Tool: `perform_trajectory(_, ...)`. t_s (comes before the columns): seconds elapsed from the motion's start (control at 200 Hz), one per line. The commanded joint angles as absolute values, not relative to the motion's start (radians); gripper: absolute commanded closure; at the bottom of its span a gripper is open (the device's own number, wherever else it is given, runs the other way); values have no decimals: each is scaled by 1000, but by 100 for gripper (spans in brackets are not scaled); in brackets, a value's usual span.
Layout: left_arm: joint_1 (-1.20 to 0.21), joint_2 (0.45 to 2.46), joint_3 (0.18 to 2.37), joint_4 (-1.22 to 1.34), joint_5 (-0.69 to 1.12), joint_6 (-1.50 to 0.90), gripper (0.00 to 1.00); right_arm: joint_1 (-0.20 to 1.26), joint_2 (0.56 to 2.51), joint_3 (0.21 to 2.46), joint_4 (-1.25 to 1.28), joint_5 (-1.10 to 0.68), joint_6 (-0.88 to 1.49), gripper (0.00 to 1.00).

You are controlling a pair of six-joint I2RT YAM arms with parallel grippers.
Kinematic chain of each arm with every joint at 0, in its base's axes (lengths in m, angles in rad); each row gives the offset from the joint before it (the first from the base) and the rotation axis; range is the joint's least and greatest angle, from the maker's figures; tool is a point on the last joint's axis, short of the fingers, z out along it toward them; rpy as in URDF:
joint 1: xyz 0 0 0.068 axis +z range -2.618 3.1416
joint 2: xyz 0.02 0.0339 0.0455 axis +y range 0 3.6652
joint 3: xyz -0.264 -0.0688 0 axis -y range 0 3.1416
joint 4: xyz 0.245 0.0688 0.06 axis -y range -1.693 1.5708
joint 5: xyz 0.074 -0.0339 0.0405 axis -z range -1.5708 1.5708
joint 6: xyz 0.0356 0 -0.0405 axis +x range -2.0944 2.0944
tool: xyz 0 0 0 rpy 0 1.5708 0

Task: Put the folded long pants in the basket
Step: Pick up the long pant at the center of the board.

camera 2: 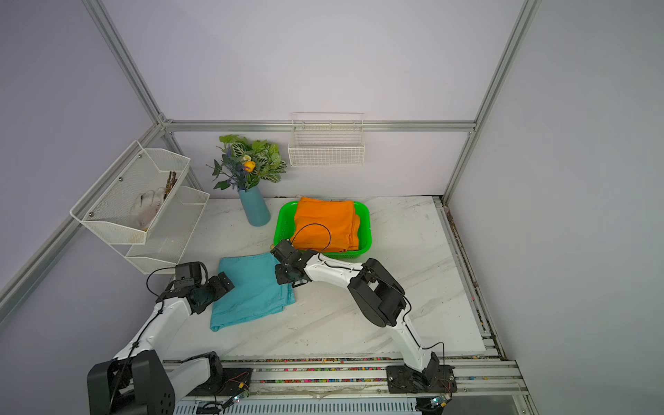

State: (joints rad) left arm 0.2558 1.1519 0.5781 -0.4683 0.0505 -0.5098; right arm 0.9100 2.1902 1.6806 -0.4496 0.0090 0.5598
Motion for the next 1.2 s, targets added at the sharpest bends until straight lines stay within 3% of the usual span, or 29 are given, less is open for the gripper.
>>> perform_trajectory(0.0,275,1214,625,-412,37,-478,7,901,2164,1658,-449,19,539,100)
perform_trajectory(0.36,281,1294,563,-291,143,-496,24,901,2147,1615,-377,-48,532,100)
perform_trajectory(0.425,280,1280,554,-279,170,-495,38,900,2155,1617,-369,-75,532,100)
perform_trajectory(0.48,281,1267,549,-280,186,-502,55,900,2159,1620,-357,-102,532,100)
perform_trajectory(0.505,281,1262,547,-281,193,-505,66,901,2162,1619,-350,-117,533,100)
perform_trajectory(0.54,280,1255,545,-282,203,-509,99,903,2165,1619,-340,-135,536,100)
perform_trajectory(0.545,280,1254,546,-284,204,-509,100,903,2166,1618,-339,-137,537,100)
perform_trajectory(1.195,268,926,689,-514,370,-541,100,940,2108,1659,-281,-316,601,100)
